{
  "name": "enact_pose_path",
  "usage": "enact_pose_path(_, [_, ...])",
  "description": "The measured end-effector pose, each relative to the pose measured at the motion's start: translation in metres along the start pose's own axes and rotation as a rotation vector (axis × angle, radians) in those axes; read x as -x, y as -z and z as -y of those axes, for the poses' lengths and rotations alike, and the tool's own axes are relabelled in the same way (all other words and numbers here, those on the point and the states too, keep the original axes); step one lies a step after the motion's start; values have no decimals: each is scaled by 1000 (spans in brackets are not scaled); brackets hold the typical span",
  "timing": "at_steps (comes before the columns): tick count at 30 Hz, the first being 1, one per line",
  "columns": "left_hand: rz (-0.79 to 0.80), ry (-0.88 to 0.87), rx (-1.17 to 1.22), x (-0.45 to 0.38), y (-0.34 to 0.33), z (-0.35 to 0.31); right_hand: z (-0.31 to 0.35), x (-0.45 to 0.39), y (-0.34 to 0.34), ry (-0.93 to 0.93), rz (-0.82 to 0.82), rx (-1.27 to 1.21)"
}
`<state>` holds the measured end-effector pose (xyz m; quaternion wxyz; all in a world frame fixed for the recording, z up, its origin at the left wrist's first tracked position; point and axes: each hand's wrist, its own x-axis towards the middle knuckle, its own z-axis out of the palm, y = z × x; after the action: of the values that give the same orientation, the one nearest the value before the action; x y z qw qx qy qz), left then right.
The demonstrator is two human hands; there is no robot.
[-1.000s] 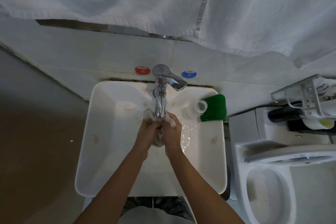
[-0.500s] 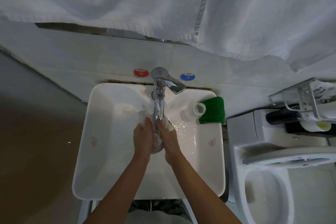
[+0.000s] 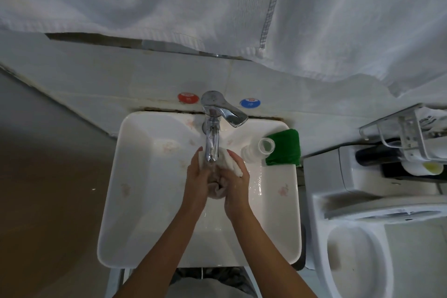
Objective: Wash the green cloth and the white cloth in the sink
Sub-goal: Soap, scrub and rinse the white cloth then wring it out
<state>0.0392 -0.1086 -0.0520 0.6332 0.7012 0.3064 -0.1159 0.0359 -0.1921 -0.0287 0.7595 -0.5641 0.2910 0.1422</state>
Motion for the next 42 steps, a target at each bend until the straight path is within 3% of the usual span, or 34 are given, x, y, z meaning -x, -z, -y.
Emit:
enact_pose_path(3, [-1, 41, 33, 8, 3, 4, -8, 0, -7, 68, 19, 62])
enact_pose_path(9, [-230, -13, -280, 24, 4, -13, -18, -5, -30, 121, -67, 265])
enact_pose_path(12, [-260, -89, -433, 19, 5, -15, -20, -16, -33, 51, -99, 401])
enact_pose_path(16, [-291, -75, -333, 14, 4, -21, -22, -23, -32, 45, -124, 425])
enact_pose_path(19, [-280, -103, -306, 16, 4, -20, -21, -20, -29, 160, -177, 553])
enact_pose_path(21, [-276, -100, -201, 15, 4, -18, -20, -17, -29, 206, -220, 503])
enact_pose_path(24, [-256, -62, -114, 6, 8, -18, -15, -9, -35, 184, -78, 319])
enact_pose_path(31, [3, -84, 162, 6, 26, -25, -14, -11, -27, -56, 10, 164])
enact_pose_path(35, [172, -99, 225, 12, 31, -23, -13, -8, -20, 81, -14, 121])
enact_pose_path(39, [119, 28, 174, 15, 24, -28, -13, -4, -18, 91, -61, 112])
enact_pose_path(42, [64, 57, 134, 18, 24, -28, -17, 0, -13, 106, 8, 131])
